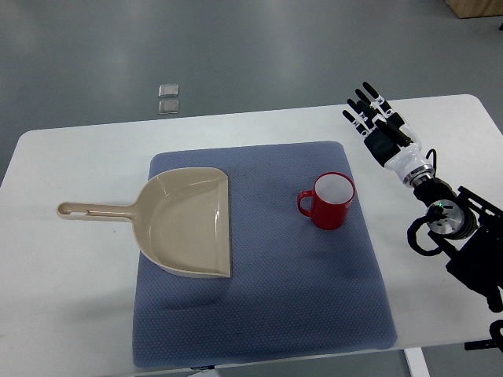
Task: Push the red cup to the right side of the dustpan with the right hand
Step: 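Move the right hand down toward the red mug's side away from the dustpan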
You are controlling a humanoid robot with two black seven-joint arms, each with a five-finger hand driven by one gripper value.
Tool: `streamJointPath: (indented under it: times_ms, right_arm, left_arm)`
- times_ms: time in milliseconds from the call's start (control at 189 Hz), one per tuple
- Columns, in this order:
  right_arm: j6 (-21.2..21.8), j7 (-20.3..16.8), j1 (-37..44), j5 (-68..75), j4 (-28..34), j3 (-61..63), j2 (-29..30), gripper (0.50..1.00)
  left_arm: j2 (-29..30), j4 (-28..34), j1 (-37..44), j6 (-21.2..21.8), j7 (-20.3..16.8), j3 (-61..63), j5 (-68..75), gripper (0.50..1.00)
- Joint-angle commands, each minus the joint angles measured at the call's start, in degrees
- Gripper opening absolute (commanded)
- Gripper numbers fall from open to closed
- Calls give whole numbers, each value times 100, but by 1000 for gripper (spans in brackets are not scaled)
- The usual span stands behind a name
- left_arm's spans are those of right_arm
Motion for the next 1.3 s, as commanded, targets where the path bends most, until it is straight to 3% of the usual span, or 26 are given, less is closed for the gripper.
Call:
streamJointPath:
  times_ms: [0, 348, 491, 570, 908, 1193, 1294]
  right_arm:
    - [0, 0, 2, -2, 8, 0, 9, 934]
    - [106, -44, 46, -520, 35, -255, -106, 934]
    - [396, -44, 54, -836, 61, -281, -334, 936]
    - [635, -44, 54, -872, 166, -299, -580, 936]
    - [635, 26, -209, -2383, 914, -378, -1749, 936]
    - [635, 606, -491, -3359, 1107, -378, -2083, 936]
    - [635, 1028, -657, -3868, 1116, -343, -2048, 936]
  left_arm:
    - [0, 5, -2, -8, 0, 0, -1, 1000]
    - [0, -12, 7, -8, 0, 9, -1, 1000]
    - [0, -21, 7, -8, 0, 18, -1, 1000]
    - [0, -21, 7, -8, 0, 26, 8, 1000]
    - [0, -170, 7, -8, 0, 18, 8, 1000]
    - [0, -170, 7, -16, 0, 27, 8, 1000]
    - [0, -179, 7, -16, 0, 18, 8, 1000]
